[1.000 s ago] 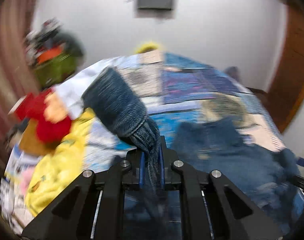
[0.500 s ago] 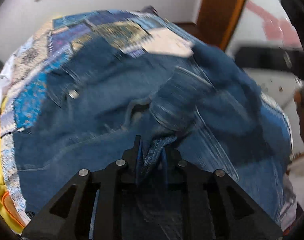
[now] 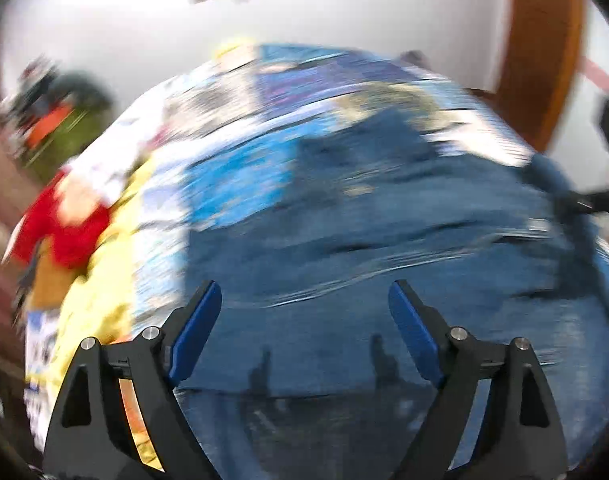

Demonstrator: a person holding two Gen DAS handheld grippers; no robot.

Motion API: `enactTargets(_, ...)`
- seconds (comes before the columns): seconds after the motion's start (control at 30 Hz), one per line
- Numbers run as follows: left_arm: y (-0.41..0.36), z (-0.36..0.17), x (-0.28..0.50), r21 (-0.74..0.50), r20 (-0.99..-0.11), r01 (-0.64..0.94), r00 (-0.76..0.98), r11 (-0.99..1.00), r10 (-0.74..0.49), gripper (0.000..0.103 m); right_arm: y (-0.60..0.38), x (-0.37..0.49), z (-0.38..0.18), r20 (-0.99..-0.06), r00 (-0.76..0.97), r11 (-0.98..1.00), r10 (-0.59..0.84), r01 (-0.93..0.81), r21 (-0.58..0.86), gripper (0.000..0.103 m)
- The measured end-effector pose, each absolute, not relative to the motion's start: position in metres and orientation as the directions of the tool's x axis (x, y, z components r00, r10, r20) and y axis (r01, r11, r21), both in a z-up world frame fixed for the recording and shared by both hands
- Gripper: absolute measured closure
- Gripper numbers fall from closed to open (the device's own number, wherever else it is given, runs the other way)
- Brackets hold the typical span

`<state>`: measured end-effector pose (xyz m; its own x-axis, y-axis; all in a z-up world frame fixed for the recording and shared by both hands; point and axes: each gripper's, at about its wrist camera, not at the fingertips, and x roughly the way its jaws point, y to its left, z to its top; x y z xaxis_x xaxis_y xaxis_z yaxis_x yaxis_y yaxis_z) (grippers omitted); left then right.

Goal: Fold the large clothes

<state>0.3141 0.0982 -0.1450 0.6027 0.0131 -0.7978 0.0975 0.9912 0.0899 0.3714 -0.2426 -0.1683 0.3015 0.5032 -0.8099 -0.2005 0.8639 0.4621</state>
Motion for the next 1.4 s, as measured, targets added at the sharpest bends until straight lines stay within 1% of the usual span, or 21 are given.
enactTargets(0.03,0.117,-0.152,0.319,0.091,-0.808,0.048,0.588,0.995,0.046,0.017,-0.240,0.373,-0.172,-0.816,0.292,0.866,0.499,-0.204,0.457,0.009)
enactTargets(0.07,0.140,-0.161,0.322,0.084,-0.820,-0.011,0.567,0.996,0.076,0.017,-0.237,0.375,-0.178,-0.823,0.280,0.869,0.494,-0.203,0.452,0.017)
enactTargets(0.13,0.172,-0.174,0.325,0.057,-0.839,-0.096,0.535,0.994,0.100,0.017,-0.234,0.381,-0.187,-0.828,0.261,0.867,0.496,-0.195,0.458,0.029)
enactTargets(0.2,0.205,-0.191,0.330,0.019,-0.861,-0.185,0.496,0.983,0.110,0.017,-0.231,0.386,-0.194,-0.843,0.277,0.887,0.461,-0.180,0.426,0.043)
enactTargets(0.27,0.233,-0.205,0.332,-0.015,-0.878,-0.268,0.465,0.963,0.116,0.017,-0.229,0.390,-0.197,-0.856,0.285,0.902,0.431,-0.158,0.402,0.064)
enactTargets(0.3,0.246,-0.211,0.332,-0.042,-0.883,-0.307,0.456,0.951,0.108,0.018,-0.228,0.391,-0.197,-0.851,0.285,0.897,0.441,-0.158,0.412,0.068)
enactTargets(0.37,0.255,-0.217,0.333,-0.073,-0.885,-0.337,0.455,0.939,0.095,0.018,-0.224,0.393,-0.189,-0.839,0.297,0.889,0.457,-0.181,0.420,0.083)
enactTargets(0.47,0.253,-0.219,0.335,-0.072,-0.880,-0.339,0.463,0.938,0.100,0.017,-0.220,0.396,-0.156,-0.801,0.386,0.888,0.458,-0.243,0.391,0.090)
enactTargets(0.6,0.236,-0.220,0.340,-0.005,-0.878,-0.290,0.460,0.957,0.135,0.017,-0.223,0.402,-0.107,-0.730,0.492,0.880,0.474,-0.284,0.380,0.092)
enactTargets(0.67,0.228,-0.225,0.345,0.011,-0.882,-0.266,0.452,0.964,0.135,0.017,-0.224,0.402,-0.092,-0.715,0.520,0.884,0.467,-0.300,0.359,0.092)
enactTargets(0.73,0.222,-0.229,0.343,0.014,-0.888,-0.247,0.443,0.969,0.125,0.017,-0.226,0.401,-0.089,-0.728,0.529,0.899,0.435,-0.288,0.329,0.091)
enactTargets(0.83,0.207,-0.235,0.341,0.019,-0.895,-0.210,0.433,0.977,0.110,0.017,-0.229,0.397,-0.107,-0.786,0.451,0.903,0.423,-0.283,0.324,0.091)
enactTargets(0.97,0.184,-0.233,0.336,0.024,-0.892,-0.148,0.443,0.989,0.088,0.017,-0.228,0.382,-0.138,-0.870,0.347,0.920,0.350,-0.302,0.250,0.091)
enactTargets(1.03,0.168,-0.228,0.334,0.047,-0.886,-0.102,0.456,0.994,0.088,0.017,-0.228,0.372,-0.149,-0.885,0.338,0.925,0.321,-0.311,0.216,0.091)
enactTargets(1.13,0.145,-0.221,0.330,0.068,-0.874,-0.032,0.480,0.997,0.075,0.017,-0.228,0.360,-0.164,-0.898,0.289,0.915,0.330,-0.331,0.230,0.091)
enactTargets(1.23,0.124,-0.218,0.328,0.073,-0.867,0.020,0.495,0.997,0.054,0.017,-0.217,0.352,-0.183,-0.930,0.268,0.914,0.253,-0.382,0.138,0.091)
enactTargets(1.27,0.119,-0.218,0.328,0.071,-0.868,0.030,0.495,0.997,0.047,0.017,-0.215,0.349,-0.186,-0.930,0.279,0.909,0.239,-0.401,0.113,0.089)
enactTargets(1.3,0.113,-0.218,0.328,0.065,-0.869,0.041,0.493,0.997,0.036,0.017,-0.215,0.347,-0.187,-0.927,0.296,0.905,0.230,-0.415,0.092,0.086)
enactTargets(1.33,0.109,-0.219,0.328,0.057,-0.871,0.048,0.490,0.997,0.026,0.017,-0.215,0.345,-0.187,-0.925,0.314,0.904,0.214,-0.423,0.065,0.073)
enactTargets(1.37,0.104,-0.219,0.327,0.044,-0.873,0.056,0.488,0.997,0.011,0.017,-0.215,0.343,-0.186,-0.924,0.343,0.906,0.172,-0.422,0.012,0.047)
enactTargets(1.4,0.099,-0.220,0.327,0.033,-0.873,0.062,0.488,0.998,-0.001,0.017,-0.216,0.341,-0.186,-0.919,0.378,0.910,0.112,-0.411,-0.058,0.033)
